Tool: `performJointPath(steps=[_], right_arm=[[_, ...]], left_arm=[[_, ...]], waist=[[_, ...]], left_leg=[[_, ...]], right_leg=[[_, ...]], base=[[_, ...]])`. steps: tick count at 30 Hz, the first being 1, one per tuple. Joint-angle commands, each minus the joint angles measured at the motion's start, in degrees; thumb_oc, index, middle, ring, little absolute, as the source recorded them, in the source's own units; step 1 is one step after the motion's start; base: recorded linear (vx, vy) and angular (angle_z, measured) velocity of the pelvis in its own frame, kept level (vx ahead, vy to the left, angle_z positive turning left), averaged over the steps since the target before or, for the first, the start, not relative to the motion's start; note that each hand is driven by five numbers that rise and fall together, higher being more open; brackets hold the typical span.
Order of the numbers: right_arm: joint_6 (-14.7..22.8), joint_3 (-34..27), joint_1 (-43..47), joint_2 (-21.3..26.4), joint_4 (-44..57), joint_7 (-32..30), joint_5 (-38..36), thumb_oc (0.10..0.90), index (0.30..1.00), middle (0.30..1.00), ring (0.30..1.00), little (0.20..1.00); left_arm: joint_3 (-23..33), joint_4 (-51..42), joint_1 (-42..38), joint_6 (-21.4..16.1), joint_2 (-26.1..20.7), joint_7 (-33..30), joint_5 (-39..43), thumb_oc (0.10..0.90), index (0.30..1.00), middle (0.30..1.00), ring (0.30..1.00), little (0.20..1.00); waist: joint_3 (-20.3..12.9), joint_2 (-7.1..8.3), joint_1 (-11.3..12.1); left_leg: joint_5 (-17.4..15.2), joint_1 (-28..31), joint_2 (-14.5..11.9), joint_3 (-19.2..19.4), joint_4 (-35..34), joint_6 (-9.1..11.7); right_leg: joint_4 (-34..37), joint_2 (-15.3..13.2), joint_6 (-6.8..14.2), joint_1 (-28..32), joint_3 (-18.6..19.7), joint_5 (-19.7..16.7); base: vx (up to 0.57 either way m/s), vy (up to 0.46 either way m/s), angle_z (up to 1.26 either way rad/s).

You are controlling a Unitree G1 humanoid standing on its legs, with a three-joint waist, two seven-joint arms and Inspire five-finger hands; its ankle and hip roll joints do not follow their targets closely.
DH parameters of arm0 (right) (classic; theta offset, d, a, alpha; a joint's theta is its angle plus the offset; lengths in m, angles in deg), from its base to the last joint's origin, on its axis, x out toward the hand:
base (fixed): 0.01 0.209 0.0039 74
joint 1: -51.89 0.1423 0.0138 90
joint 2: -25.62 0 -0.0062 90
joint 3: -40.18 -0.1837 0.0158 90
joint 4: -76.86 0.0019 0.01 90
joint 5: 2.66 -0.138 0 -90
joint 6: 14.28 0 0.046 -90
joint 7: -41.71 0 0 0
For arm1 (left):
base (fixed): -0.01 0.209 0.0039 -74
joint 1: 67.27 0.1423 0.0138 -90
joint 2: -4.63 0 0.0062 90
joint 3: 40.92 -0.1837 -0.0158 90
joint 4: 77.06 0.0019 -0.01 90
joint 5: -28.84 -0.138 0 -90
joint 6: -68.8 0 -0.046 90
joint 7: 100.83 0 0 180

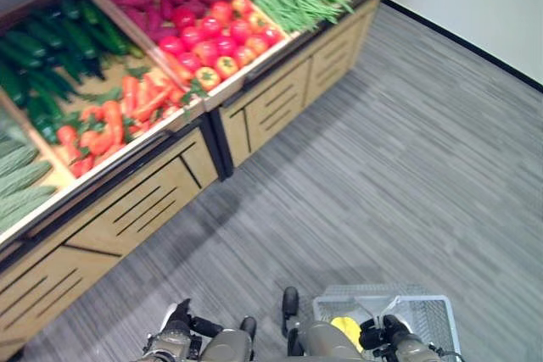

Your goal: Get the vegetables into the basket

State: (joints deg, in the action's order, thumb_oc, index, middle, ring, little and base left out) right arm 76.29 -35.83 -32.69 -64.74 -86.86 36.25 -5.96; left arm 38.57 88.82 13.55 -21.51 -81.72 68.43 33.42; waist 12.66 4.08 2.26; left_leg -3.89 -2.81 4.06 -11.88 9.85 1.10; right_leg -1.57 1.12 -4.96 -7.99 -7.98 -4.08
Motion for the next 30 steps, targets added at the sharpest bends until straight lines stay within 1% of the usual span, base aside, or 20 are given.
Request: performJointPath(steps=[1,2,3,5,8,9,10,11,12,15,17,18,20,21,22,23,24,26,28,30], right_arm=[[-0.02,1.24,-2.18,3.46,0.19,0.25,-1.26,0.400,0.300,0.300,0.300,0.300],[-0.07,0.96,-2.29,3.70,0.32,0.27,-1.43,0.400,0.300,0.300,0.300,0.300],[-0.07,0.96,-2.29,3.70,0.31,0.27,-1.43,0.400,0.300,0.300,0.300,0.300],[-0.39,-0.19,-2.84,3.93,0.66,0.41,-2.11,0.400,0.300,0.300,0.300,0.300],[-0.66,-0.32,-2.91,3.36,0.43,0.57,-2.05,0.400,0.300,0.300,0.300,0.300],[-0.88,-0.11,-2.73,2.60,0.11,0.66,-1.65,0.400,0.300,0.300,0.300,0.300],[-0.97,0.12,-2.72,1.93,-0.03,0.78,-1.01,0.400,0.300,0.300,0.300,0.300],[-0.97,0.12,-2.72,1.93,-0.03,0.78,-1.01,0.400,0.300,0.300,0.300,0.300],[-1.12,0.80,-2.45,1.47,-0.22,1.11,-0.17,0.400,0.300,0.300,0.300,0.300],[-1.24,1.47,-2.28,1.02,-0.35,1.40,0.65,0.400,0.300,0.300,0.300,0.300],[-1.22,2.32,-1.82,0.52,-0.03,1.90,1.50,0.400,0.300,0.300,0.300,0.300],[-1.22,2.32,-1.82,0.51,-0.04,1.90,1.51,0.400,0.300,0.300,0.300,0.300],[-1.22,2.32,-1.87,0.08,0.20,2.09,1.48,0.400,0.300,0.300,0.300,0.300],[-1.17,2.24,-1.87,0.06,0.50,2.04,1.09,0.400,0.300,0.300,0.300,0.300],[-1.18,2.25,-1.87,0.06,0.50,2.04,1.09,0.400,0.300,0.300,0.300,0.300],[-0.79,2.17,-1.50,0.21,1.58,2.01,0.33,0.400,0.300,0.300,0.300,0.300],[-0.79,2.17,-1.49,0.21,1.58,2.01,0.33,0.400,0.300,0.300,0.300,0.300],[-0.75,3.95,-0.80,0.40,2.20,2.34,1.66,0.400,0.300,0.300,0.300,0.300],[-0.75,4.56,-0.37,0.41,2.02,2.07,2.21,0.400,0.300,0.300,0.300,0.300],[-0.86,4.72,-0.12,0.31,1.28,1.78,2.60,0.400,0.300,0.300,0.300,0.300]], left_arm=[[-1.34,-2.18,-0.09,0.44,-0.69,-0.21,-0.31,0.900,1.000,1.000,1.000,1.000],[-1.48,-2.68,-0.24,0.55,-0.77,-0.13,-0.43,0.900,1.000,1.000,1.000,1.000],[-1.48,-2.68,-0.25,0.55,-0.77,-0.13,-0.43,0.900,1.000,1.000,1.000,1.000],[-2.19,-3.63,-0.55,0.89,-0.63,0.62,-1.36,0.900,1.000,1.000,1.000,1.000],[-2.12,-3.20,-0.41,0.95,-0.65,0.82,-1.95,0.900,1.000,1.000,1.000,1.000],[-1.79,-2.71,-0.13,1.02,-0.97,1.02,-2.52,0.900,1.000,1.000,1.000,1.000],[-1.64,-2.51,0.15,1.04,-1.28,1.06,-2.74,0.900,1.000,1.000,1.000,1.000],[-1.64,-2.51,0.15,1.04,-1.28,1.06,-2.74,0.900,1.000,1.000,1.000,1.000],[-1.36,-2.46,0.37,0.95,-1.63,1.21,-3.00,0.900,1.000,1.000,1.000,1.000],[-1.02,-2.32,0.46,1.01,-1.89,1.22,-3.13,0.900,1.000,1.000,1.000,1.000],[-0.30,-2.12,0.68,0.87,-2.39,1.19,-2.90,0.900,1.000,1.000,1.000,1.000],[-0.30,-2.13,0.68,0.87,-2.40,1.19,-2.90,0.900,1.000,1.000,1.000,1.000],[0.47,-1.92,1.03,1.17,-2.87,1.28,-2.73,0.900,1.000,1.000,1.000,1.000],[0.55,-1.89,1.00,1.30,-3.11,1.36,-2.84,0.900,1.000,1.000,1.000,1.000],[0.55,-1.89,0.99,1.30,-3.11,1.37,-2.84,0.900,1.000,1.000,1.000,1.000],[0.36,-2.05,0.79,1.23,-3.27,1.30,-2.67,0.900,1.000,1.000,1.000,1.000],[0.36,-2.05,0.79,1.23,-3.27,1.30,-2.67,0.900,1.000,1.000,1.000,1.000],[0.01,-2.33,0.52,1.01,-3.62,1.21,-2.97,0.900,1.000,1.000,1.000,1.000],[-0.34,-2.31,0.01,0.89,-3.75,1.01,-2.97,0.900,1.000,1.000,1.000,1.000],[-0.67,-2.17,-0.46,0.84,-3.67,0.72,-2.90,0.900,1.000,1.000,1.000,1.000]], waist=[[0.96,-1.45,-2.45],[0.90,-1.74,-3.02],[0.82,-1.73,-3.04],[0.34,-3.40,-4.42],[-0.21,-3.76,-4.84],[-0.54,-3.37,-4.78],[-0.80,-2.85,-4.31],[-0.80,-2.85,-4.30],[-1.02,-2.02,-3.42],[-1.25,-1.41,-2.56],[-1.33,-0.53,-1.29],[-1.33,-0.53,-1.28],[-1.29,-0.16,-0.64],[-1.08,-0.09,-0.73],[-1.09,-0.05,-0.72],[-0.48,-0.12,-1.06],[-0.59,-0.11,-0.99],[0.07,-0.81,-1.20],[0.57,-0.70,-1.20],[0.76,-0.53,-1.03]], left_leg=[[0.80,-1.71,-4.84,15.92,-1.55,-0.90],[0.86,-1.90,-5.59,19.95,-3.40,-1.20],[0.90,-2.01,-5.57,19.94,-3.41,-1.22],[2.89,-2.98,-6.40,27.69,-7.31,-0.59],[2.38,-1.36,-5.74,27.69,-9.48,-1.14],[1.36,-0.63,-5.05,26.92,-9.43,-1.85],[1.17,-0.33,-5.02,28.23,-9.20,-2.23],[1.17,-0.33,-5.02,28.23,-9.20,-2.23],[0.05,-0.11,-4.50,28.25,-8.77,-2.98],[-0.44,-0.05,-3.96,28.14,-8.84,-3.58],[-1.47,0.00,-3.04,27.36,-8.73,-4.60],[-1.49,-0.01,-3.04,27.37,-8.72,-4.62],[-2.38,0.49,-1.98,26.00,-8.60,-5.87],[-2.48,0.97,-1.59,25.20,-8.73,-6.30],[-2.48,0.95,-1.53,25.21,-8.75,-6.33],[-1.65,1.13,-1.04,23.89,-9.23,-6.93],[-1.63,1.00,-1.06,23.96,-9.22,-6.93],[-0.47,1.47,-1.16,21.53,-10.27,-6.69],[0.28,1.41,-1.10,20.25,-10.75,-6.50],[0.78,1.18,-0.83,18.88,-11.02,-6.37]], right_leg=[[-3.89,-4.87,6.84,1.34,-0.73,6.48],[-3.77,-5.42,7.02,1.88,-2.22,6.59],[-3.73,-5.44,7.02,1.80,-2.24,6.55],[-5.40,-6.33,7.59,2.31,-5.97,8.05],[-6.75,-6.88,7.91,2.45,-7.07,9.12],[-7.28,-7.41,8.48,2.60,-6.47,8.81],[-6.65,-7.67,8.98,3.16,-6.04,8.21],[-6.65,-7.67,8.98,3.16,-6.04,8.21],[-5.94,-8.05,9.48,3.92,-5.60,7.94],[-5.23,-8.52,10.11,4.47,-5.47,7.30],[-5.42,-9.14,11.08,4.49,-4.87,6.30],[-5.43,-9.15,11.10,4.47,-4.86,6.30],[-10.84,-10.13,11.65,3.45,-4.54,6.54],[-14.76,-10.34,11.71,2.23,-3.64,6.05],[-14.94,-10.41,11.74,2.12,-3.60,6.13],[-18.57,-9.22,11.30,-1.10,0.71,3.43],[-18.60,-9.20,11.28,-1.27,0.79,3.40],[-12.65,-6.19,10.64,-2.90,7.67,2.34],[-9.33,-5.12,10.82,-3.54,10.76,1.66],[-7.10,-5.00,11.16,-3.92,11.59,0.82]], base=[[0.05,-0.080,1.43],[0.03,-0.041,1.38],[0.01,0.009,1.22],[0.07,0.113,1.33],[0.10,0.167,0.74],[0.18,0.357,0.11],[0.13,0.288,-0.26],[0.13,0.265,-0.38],[0.11,0.226,-0.37],[0.08,0.214,-0.15],[0.06,0.247,0.01],[0.06,0.252,0.06],[0.08,0.277,0.18],[0.04,0.156,0.14],[-0.01,0.166,0.24],[-0.03,0.096,0.46],[-0.03,0.139,0.66],[-0.02,0.052,0.61],[-0.04,-0.020,0.55],[-0.03,-0.070,0.60]])
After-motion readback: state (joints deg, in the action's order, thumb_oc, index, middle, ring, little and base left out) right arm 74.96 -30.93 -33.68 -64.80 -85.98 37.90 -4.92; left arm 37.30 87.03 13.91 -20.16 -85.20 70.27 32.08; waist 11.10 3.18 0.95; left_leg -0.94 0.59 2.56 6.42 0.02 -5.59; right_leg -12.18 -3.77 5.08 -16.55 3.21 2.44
